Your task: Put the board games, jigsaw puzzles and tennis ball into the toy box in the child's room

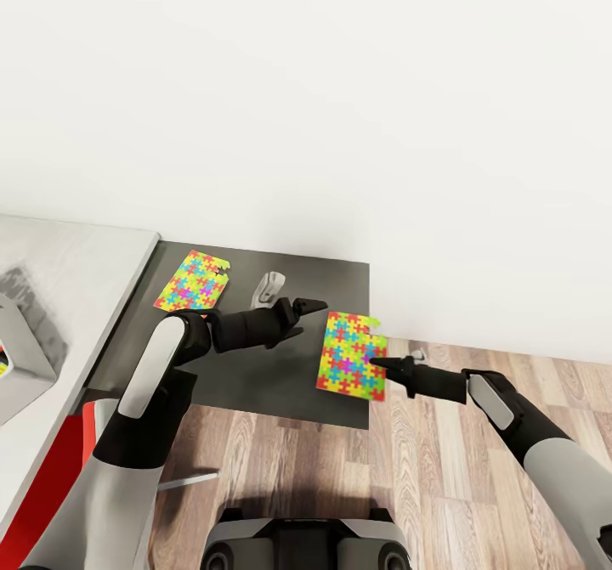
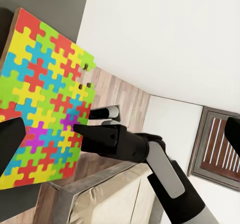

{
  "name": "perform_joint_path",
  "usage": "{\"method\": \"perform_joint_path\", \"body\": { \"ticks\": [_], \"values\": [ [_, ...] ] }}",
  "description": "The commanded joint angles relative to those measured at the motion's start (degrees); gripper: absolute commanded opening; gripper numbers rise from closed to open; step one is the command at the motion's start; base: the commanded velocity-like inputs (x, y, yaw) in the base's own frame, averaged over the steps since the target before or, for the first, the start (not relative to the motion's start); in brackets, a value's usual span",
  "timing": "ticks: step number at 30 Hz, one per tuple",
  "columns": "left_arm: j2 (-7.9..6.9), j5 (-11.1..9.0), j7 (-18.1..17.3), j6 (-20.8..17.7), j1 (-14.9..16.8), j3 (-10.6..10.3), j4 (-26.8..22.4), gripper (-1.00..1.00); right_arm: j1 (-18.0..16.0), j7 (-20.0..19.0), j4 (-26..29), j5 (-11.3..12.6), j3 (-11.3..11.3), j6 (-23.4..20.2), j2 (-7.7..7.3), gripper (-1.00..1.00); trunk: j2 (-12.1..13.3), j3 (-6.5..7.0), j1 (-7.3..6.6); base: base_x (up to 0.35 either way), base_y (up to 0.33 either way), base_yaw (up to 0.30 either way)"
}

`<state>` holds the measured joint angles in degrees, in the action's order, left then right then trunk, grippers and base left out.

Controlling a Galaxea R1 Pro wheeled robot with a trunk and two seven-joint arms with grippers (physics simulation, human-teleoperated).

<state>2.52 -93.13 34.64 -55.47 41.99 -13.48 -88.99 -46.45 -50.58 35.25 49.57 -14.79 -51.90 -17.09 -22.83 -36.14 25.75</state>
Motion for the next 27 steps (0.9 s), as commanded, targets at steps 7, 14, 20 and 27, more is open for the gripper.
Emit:
{"method": "perform_joint_path", "body": {
  "ticks": [7, 14, 20, 27],
  "values": [
    [0.01, -0.6, 0.6, -0.1, 0.0, 0.1, 0.0, 1.0, 0.0, -0.3, 0.5, 0.1, 0.1, -0.2, -0.61, -1.0, -0.1, -0.08, 0.03, 0.0, 0.0, 0.0],
    [-0.33, -1.0, 0.4, -0.1, -0.1, 0.3, -0.1, 1.0, 1.1, -0.5, 5.5, 0.2, 0.2, -0.4, -2.06, -1.0, -0.1, -0.08, 0.03, 0.0, 0.0, 0.0],
    [-0.52, -1.1, 0.6, -0.2, -0.7, 2.7, -0.1, 1.0, 3.9, -0.5, 13.6, 0.6, 0.4, -0.6, -5.89, -1.0, -0.1, -0.08, 0.03, 0.0, 0.0, 0.0],
    [-0.55, -1.3, 0.6, -0.3, -1.2, 5.5, -0.2, 1.0, 6.1, -0.5, 19.7, 1.5, 1.0, -0.7, -10.06, -1.0, -0.1, -0.08, 0.03, 0.0, 0.0, 0.0]
  ]
}}
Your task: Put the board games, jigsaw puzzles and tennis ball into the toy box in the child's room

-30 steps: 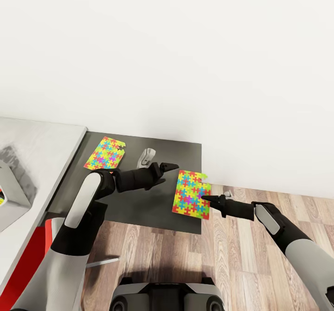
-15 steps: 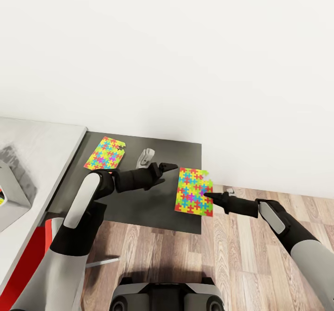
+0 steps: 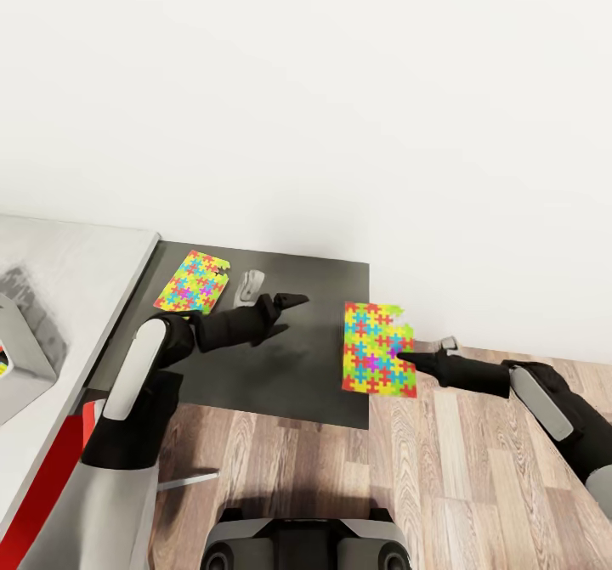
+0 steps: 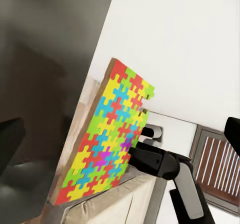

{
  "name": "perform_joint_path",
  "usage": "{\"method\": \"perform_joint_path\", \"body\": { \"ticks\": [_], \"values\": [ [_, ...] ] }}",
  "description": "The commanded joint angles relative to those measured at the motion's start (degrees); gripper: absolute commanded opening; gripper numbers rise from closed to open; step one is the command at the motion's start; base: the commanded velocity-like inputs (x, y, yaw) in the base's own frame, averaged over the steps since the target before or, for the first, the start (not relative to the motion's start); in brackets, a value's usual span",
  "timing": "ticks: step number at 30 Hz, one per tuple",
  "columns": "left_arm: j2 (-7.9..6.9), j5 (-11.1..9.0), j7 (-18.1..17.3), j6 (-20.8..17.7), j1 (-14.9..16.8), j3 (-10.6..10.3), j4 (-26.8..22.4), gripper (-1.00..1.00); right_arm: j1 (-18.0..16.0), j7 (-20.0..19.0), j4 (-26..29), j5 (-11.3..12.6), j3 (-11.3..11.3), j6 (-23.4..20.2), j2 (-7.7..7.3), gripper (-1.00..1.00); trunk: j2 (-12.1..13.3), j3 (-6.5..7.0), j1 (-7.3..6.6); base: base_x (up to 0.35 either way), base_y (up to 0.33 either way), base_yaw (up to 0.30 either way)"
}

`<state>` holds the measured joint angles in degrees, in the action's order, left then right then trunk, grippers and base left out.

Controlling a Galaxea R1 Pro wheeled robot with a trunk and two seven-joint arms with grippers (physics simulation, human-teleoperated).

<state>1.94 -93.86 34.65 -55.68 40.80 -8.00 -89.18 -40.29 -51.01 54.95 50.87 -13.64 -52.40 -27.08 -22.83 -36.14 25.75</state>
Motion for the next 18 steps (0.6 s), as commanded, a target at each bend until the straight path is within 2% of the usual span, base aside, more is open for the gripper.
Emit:
{"method": "perform_joint_path", "body": {
  "ticks": [1, 5, 9, 14, 18],
  "values": [
    [0.04, -0.6, 0.6, -0.1, 0.0, 0.3, -0.1, 1.0, 0.2, -0.1, 0.5, 0.6, 0.0, -0.2, -0.51, -1.0, -0.1, -0.08, 0.03, 0.0, 0.0, 0.0],
    [0.01, -0.6, 0.4, -0.1, -0.1, 0.8, -0.2, 1.0, 0.9, -0.5, 1.6, 2.6, 1.0, -0.2, -1.98, -1.0, -0.1, -0.08, 0.03, 0.0, 0.0, 0.0],
    [0.0, -0.7, 0.0, -0.2, -0.1, 1.1, -0.5, 1.0, 1.3, -0.9, 2.0, 3.5, 1.8, -0.2, -3.08, -1.0, -0.1, -0.08, 0.03, 0.0, 0.0, 0.0],
    [0.0, -0.7, -0.9, -0.2, -0.1, 1.2, -1.6, 1.0, 1.6, -2.1, 2.3, 4.0, 2.4, -0.1, -4.37, -1.0, -0.1, -0.08, 0.03, 0.0, 0.0, 0.0],
    [-0.01, -0.7, -1.1, -0.2, -0.2, 1.2, -2.0, 1.0, 1.6, -2.7, 2.4, 4.2, 2.6, -0.1, -4.76, -1.0, -0.1, -0.08, 0.03, 0.0, 0.0, 0.0]
  ]
}}
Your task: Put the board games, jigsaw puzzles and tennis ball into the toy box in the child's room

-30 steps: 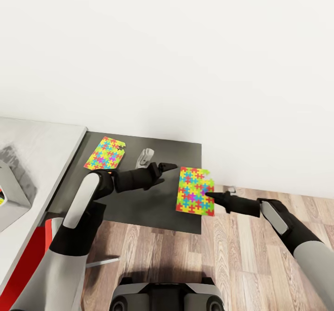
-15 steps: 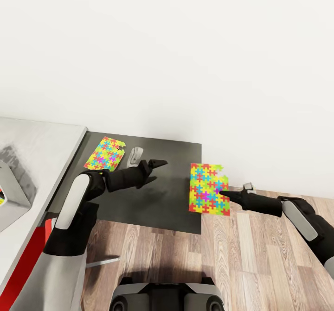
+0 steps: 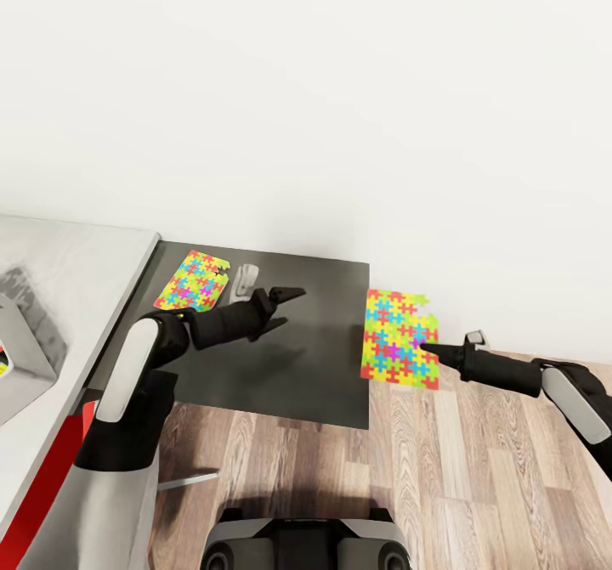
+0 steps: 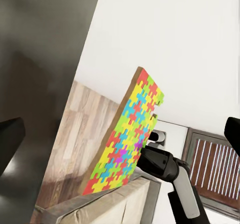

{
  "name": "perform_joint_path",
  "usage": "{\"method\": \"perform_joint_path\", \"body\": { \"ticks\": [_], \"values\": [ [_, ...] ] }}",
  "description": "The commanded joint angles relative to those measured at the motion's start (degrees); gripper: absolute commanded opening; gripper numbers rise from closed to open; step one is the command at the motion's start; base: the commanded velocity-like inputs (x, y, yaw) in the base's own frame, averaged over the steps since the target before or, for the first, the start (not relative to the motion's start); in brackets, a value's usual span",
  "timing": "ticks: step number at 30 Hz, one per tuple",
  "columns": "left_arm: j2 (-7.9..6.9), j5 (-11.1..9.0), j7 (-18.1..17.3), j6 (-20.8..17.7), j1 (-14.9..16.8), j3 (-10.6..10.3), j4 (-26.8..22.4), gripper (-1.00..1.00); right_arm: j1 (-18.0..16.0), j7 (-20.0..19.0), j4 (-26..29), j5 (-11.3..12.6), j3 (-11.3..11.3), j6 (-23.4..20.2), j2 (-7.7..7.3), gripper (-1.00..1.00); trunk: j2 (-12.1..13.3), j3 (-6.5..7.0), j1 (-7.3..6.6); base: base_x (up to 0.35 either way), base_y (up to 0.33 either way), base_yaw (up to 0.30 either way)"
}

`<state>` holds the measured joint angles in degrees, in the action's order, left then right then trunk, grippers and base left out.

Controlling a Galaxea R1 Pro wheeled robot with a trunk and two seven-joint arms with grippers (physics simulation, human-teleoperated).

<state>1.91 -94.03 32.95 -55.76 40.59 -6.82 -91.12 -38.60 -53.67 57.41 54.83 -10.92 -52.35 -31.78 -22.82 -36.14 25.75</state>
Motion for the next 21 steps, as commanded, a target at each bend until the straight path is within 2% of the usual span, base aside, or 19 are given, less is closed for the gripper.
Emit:
{"method": "perform_joint_path", "body": {
  "ticks": [1, 14, 21],
  "values": [
    [0.03, -0.5, 0.5, -0.1, 0.1, 0.0, -0.1, 1.0, 0.0, -0.2, 0.0, 0.2, -0.1, -0.2, -0.14, -1.0, -0.1, -0.07, 0.03, 0.0, 0.0, 0.0],
    [0.03, -0.5, 0.3, -0.1, -0.1, 0.0, -0.8, 1.0, 0.0, -0.7, 0.9, 0.3, 0.2, -1.0, -0.45, -1.0, -0.1, 0.0, 0.03, 0.0, 0.0, 0.0],
    [0.02, -0.5, -0.3, -0.1, -0.4, 0.2, -0.9, 1.0, -0.1, -0.4, 3.2, 0.1, 0.5, -7.6, -0.45, -1.0, -0.1, 0.45, 0.03, 0.0, 0.0, 0.0]
  ]
}}
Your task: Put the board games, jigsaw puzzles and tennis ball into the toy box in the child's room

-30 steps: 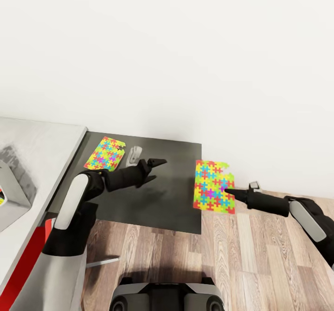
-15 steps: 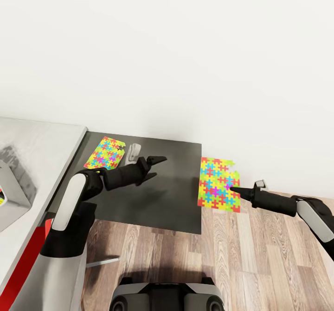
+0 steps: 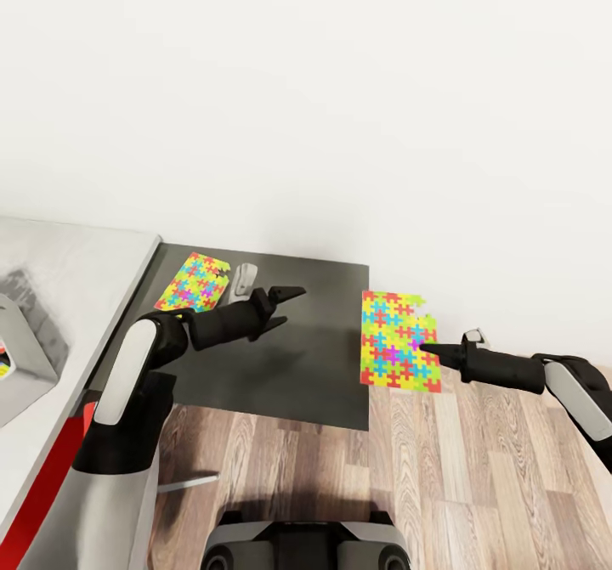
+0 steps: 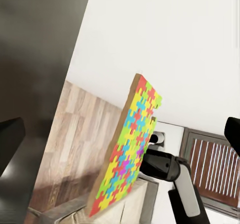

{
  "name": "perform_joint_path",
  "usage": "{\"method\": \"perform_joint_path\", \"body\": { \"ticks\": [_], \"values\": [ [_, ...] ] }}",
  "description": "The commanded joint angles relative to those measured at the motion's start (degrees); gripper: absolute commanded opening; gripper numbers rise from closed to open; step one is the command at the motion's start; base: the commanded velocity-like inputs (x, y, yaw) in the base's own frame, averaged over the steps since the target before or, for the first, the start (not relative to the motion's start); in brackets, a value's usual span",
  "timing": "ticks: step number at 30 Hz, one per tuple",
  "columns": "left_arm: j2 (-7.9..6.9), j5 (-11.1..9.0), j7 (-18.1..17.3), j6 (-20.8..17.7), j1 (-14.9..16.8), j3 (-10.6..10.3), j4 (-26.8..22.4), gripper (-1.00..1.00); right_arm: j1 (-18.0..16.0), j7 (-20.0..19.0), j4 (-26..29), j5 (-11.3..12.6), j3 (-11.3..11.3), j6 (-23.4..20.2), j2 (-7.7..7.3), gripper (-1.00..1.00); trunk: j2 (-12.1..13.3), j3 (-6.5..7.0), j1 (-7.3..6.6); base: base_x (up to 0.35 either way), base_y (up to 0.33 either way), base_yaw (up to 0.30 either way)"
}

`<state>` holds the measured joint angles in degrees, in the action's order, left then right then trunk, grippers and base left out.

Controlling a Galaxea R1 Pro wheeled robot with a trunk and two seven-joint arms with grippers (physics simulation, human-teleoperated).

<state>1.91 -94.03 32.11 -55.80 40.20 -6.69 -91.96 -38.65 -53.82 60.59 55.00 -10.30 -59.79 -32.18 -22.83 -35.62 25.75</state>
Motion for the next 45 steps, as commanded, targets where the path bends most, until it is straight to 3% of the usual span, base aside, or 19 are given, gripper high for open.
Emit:
{"method": "perform_joint_path", "body": {
  "ticks": [1, 10, 27, 34, 37, 42, 45],
  "values": [
    [0.03, -0.5, 0.6, -0.1, 0.0, 0.0, 0.0, 1.0, -0.1, -0.2, 0.0, 0.0, -0.1, -0.2, -0.05, -1.0, -0.1, 0.01, 0.04, 0.0, 0.0, 0.0],
    [-0.02, -0.5, -6.1, -0.1, -0.6, 0.2, -0.1, 1.0, -0.1, 0.1, 1.2, -0.2, 0.0, -0.2, -0.04, -1.0, -0.1, 0.79, 0.04, 0.0, 0.0, 0.0],
    [-0.12, -0.5, -11.0, -0.4, -0.8, 0.6, -0.1, 1.0, 0.0, 0.2, 3.7, -0.2, -0.1, -0.2, -1.15, -1.0, -0.1, 2.36, 0.04, 0.0, 0.0, 0.0],
    [-0.97, -0.6, -13.3, -0.8, -0.8, 0.6, -0.1, 1.0, 0.0, 0.0, 4.4, -0.1, -0.1, -0.2, -1.42, -1.0, -0.1, 3.02, 0.04, 0.0, 0.0, 0.0],
    [-1.6, -1.1, -14.0, -0.8, -0.9, 0.7, -0.1, 1.0, 0.1, -0.1, 4.6, -0.1, 0.0, -0.2, -1.66, -1.0, -0.1, 3.3, 0.04, 0.0, 0.0, 0.0],
    [-3.59, -4.5, -15.0, -0.8, -1.1, 0.7, -0.1, 1.0, 0.3, -0.2, 4.9, 0.1, 1.1, -0.2, -2.48, -1.0, -0.1, 3.76, 0.04, 0.0, 0.0, 0.0],
    [-4.12, -5.4, -15.0, -0.8, -1.3, 0.7, -0.1, 1.0, 0.4, -0.3, 5.2, 0.1, 1.5, -0.2, -2.72, -1.0, -0.1, 4.04, 0.04, 0.0, 0.0, 0.0]
  ]
}}
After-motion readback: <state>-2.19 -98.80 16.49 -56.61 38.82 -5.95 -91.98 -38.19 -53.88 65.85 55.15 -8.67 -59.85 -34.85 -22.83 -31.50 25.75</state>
